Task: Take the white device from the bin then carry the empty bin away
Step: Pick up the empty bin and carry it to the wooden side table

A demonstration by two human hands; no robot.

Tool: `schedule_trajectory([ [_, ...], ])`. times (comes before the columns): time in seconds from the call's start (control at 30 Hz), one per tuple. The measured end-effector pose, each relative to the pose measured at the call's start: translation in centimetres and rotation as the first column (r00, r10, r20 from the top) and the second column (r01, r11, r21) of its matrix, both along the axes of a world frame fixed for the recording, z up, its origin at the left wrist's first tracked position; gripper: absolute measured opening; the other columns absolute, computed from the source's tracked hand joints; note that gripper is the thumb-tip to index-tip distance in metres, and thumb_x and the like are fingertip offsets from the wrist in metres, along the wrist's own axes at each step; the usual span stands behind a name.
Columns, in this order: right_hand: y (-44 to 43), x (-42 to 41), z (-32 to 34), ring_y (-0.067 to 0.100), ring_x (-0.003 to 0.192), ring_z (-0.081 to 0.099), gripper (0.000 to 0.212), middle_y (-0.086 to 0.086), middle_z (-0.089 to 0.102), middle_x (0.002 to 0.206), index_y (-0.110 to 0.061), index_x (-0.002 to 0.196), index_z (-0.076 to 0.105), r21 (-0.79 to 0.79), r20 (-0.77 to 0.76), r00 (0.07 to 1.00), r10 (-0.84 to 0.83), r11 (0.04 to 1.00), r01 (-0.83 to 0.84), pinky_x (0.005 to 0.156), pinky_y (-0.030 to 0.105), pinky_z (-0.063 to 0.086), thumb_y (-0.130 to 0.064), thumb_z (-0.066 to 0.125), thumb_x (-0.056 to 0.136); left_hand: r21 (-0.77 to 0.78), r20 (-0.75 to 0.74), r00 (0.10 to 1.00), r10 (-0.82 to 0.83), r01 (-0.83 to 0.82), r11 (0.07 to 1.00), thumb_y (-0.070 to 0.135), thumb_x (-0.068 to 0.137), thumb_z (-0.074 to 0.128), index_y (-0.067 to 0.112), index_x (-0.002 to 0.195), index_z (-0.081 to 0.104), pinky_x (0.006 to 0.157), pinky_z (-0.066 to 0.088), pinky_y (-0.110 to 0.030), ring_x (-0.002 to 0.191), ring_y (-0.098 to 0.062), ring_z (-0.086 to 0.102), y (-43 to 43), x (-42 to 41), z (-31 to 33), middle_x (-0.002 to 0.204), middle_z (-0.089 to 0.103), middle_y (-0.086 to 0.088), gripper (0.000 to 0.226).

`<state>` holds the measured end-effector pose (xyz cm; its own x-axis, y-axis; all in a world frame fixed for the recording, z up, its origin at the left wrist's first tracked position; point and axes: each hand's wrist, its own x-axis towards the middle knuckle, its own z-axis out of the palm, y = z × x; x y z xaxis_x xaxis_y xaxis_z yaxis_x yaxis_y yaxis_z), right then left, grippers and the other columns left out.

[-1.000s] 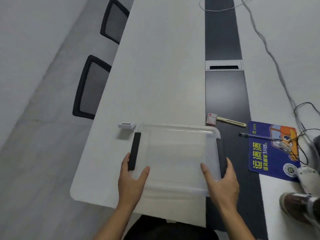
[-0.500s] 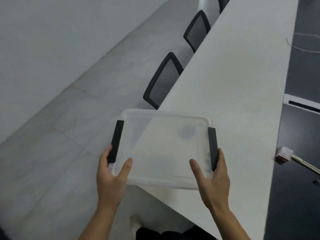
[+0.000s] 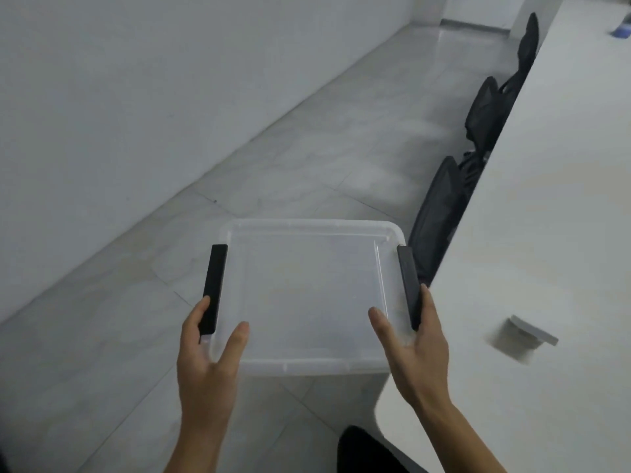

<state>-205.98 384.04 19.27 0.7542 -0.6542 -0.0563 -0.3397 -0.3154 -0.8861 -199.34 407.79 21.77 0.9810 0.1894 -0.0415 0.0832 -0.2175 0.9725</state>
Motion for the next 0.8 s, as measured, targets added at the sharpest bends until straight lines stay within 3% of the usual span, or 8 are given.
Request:
schedule_trajectory([
  [0.17,0.3,9.5,-0.8,0.017,0.143,0.038,0.112,-0.003,0.037,0.159,-0.026,0.158,0.025,0.033,0.024,0.998,-0.066,0.997,0.066,0.112,0.033,0.032,-0.082,0.056,0.066,-0.016,0.008,0.998,-0.07,0.07,0.997,0.016,0.085,0.076,0.028,0.138,0.052,0.098,0.043,-0.021,0.116,0.01,0.057,0.0,10.4,-1.0,0.131,0.061,0.015,0.06],
  [0.33,0.1,22.0,-1.1,0.01,0.135,0.043,0.11,-0.004,0.045,0.153,-0.023,0.157,0.027,0.073,0.034,0.996,-0.078,0.995,0.075,0.108,0.029,0.034,-0.077,0.06,0.066,0.066,0.008,0.997,-0.078,0.077,0.995,0.037,0.074,0.073,0.035,0.136,0.052,0.103,0.042,-0.027,0.125,-0.001,0.055,-0.3,23.8,-0.1,0.134,0.059,0.016,0.065],
  [0.5,-0.3,33.8,1.1,0.003,0.121,0.042,0.103,-0.013,0.044,0.136,-0.02,0.157,0.026,0.04,0.038,0.998,-0.041,0.998,0.039,0.101,0.025,0.035,-0.05,0.079,0.075,0.16,0.034,0.992,-0.118,0.111,0.981,0.026,0.08,0.08,0.032,0.141,0.049,0.11,0.042,-0.042,0.13,-0.014,0.052,-0.4,36.2,1.9,0.141,0.055,0.009,0.068],
  [0.6,-1.3,39.9,1.9,-0.002,0.118,0.039,0.099,-0.018,0.04,0.132,-0.019,0.156,0.027,0.007,0.041,0.998,-0.042,0.999,0.042,0.099,0.021,0.032,-0.044,0.081,0.076,0.146,0.025,0.992,-0.126,0.121,0.982,0.024,0.082,0.079,0.034,0.141,0.049,0.111,0.041,-0.044,0.132,-0.016,0.05,-1.4,42.5,2.0,0.142,0.053,0.009,0.067],
  [0.8,-5.3,54.6,1.5,0.002,0.117,0.044,0.097,-0.016,0.044,0.129,-0.019,0.155,0.03,-0.07,0.041,0.992,-0.116,0.99,0.119,0.098,0.022,0.035,-0.042,0.082,0.076,0.075,-0.03,0.978,-0.206,0.208,0.975,0.046,0.071,0.073,0.038,0.14,0.049,0.11,0.043,-0.048,0.131,-0.015,0.051,-5.7,58.7,-1.2,0.142,0.054,0.008,0.073],
])
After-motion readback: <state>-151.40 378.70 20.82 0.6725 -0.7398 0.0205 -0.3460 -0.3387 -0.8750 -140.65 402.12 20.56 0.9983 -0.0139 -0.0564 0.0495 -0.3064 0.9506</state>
